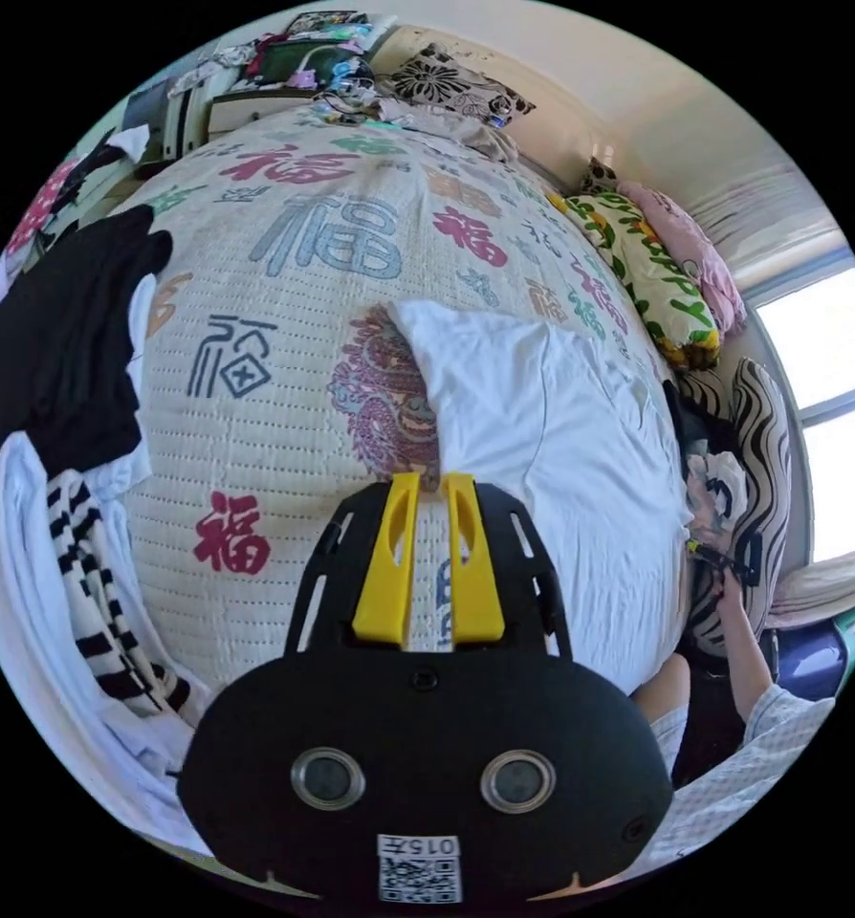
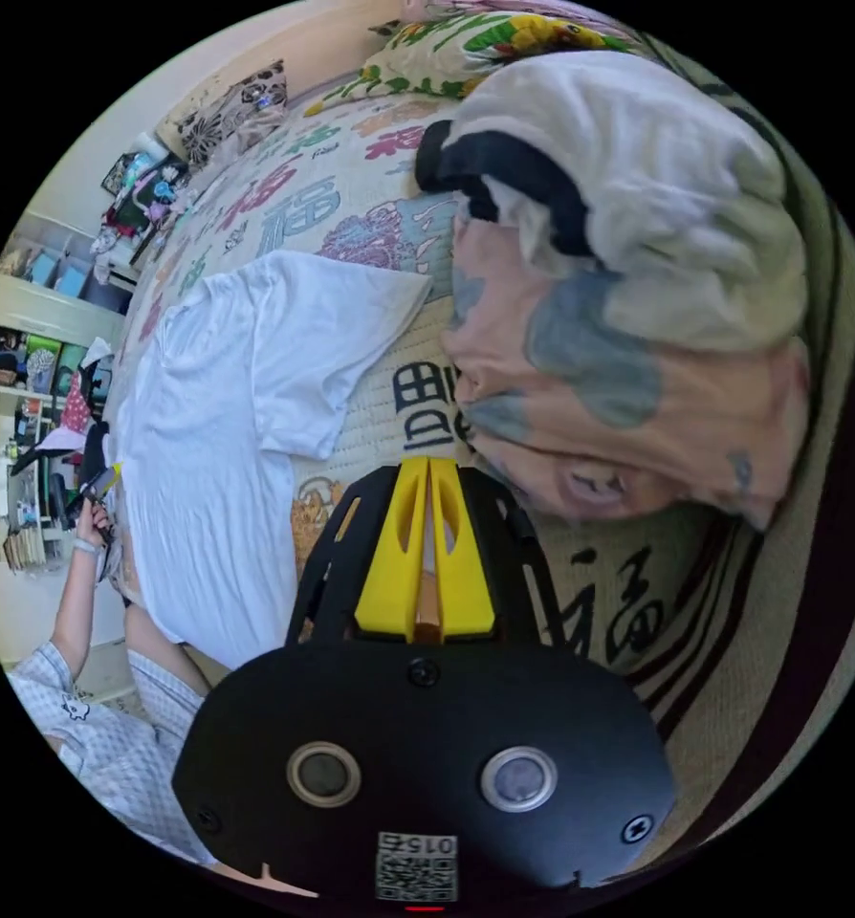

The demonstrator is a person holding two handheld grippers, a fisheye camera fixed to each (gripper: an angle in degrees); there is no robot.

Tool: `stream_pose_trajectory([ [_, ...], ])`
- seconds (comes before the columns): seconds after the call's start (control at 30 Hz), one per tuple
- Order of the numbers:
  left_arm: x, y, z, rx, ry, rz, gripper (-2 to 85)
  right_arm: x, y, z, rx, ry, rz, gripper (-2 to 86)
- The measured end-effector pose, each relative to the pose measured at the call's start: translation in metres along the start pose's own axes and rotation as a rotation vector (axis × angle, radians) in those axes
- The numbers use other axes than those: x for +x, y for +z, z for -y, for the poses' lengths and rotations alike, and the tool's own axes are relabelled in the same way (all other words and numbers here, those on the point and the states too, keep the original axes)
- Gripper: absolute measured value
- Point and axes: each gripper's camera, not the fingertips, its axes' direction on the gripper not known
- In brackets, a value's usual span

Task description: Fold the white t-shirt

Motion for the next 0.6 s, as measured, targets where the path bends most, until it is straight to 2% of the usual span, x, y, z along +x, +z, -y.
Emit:
stream_pose_trajectory([
  [0.13,0.01,-0.021,-0.063,-0.006,0.047,0.001,4.8,-0.015,-0.005,-0.073,-0.003,-0.108,0.237,4.3],
  [0.23,0.032,-0.03,-0.133,-0.084,0.116,0.02,5.8,-0.041,-0.002,-0.138,-0.029,-0.16,0.287,6.7],
  [0.27,0.044,-0.034,-0.162,-0.1,0.159,0.06,5.7,-0.049,-0.002,-0.152,-0.025,-0.178,0.27,6.8],
  [0.33,0.066,-0.04,-0.206,-0.071,0.227,0.145,4.8,-0.087,-0.011,-0.205,0.061,-0.246,0.081,6.8],
  [0.37,0.082,-0.048,-0.233,-0.002,0.273,0.216,3.6,-0.097,-0.014,-0.218,0.106,-0.245,0.027,6.8],
  [0.43,0.11,-0.064,-0.275,0.201,0.333,0.34,1.9,-0.136,-0.034,-0.271,0.386,-0.213,-0.126,7.2],
  [0.47,0.129,-0.077,-0.304,0.385,0.376,0.417,0.9,-0.145,-0.04,-0.284,0.47,-0.215,-0.151,7.4],
  [0.5,0.146,-0.087,-0.331,0.577,0.396,0.488,0.1,-0.162,-0.048,-0.309,0.632,-0.226,-0.207,7.1],
  [0.53,0.153,-0.091,-0.343,0.673,0.384,0.519,0.0,-0.178,-0.052,-0.33,0.768,-0.218,-0.284,6.0],
  [0.57,0.163,-0.096,-0.365,0.849,0.333,0.566,-0.2,-0.184,-0.053,-0.339,0.834,-0.196,-0.328,5.0],
  [0.6,0.169,-0.097,-0.376,0.892,0.336,0.544,-0.3,-0.196,-0.053,-0.357,0.971,-0.158,-0.416,2.8],
])
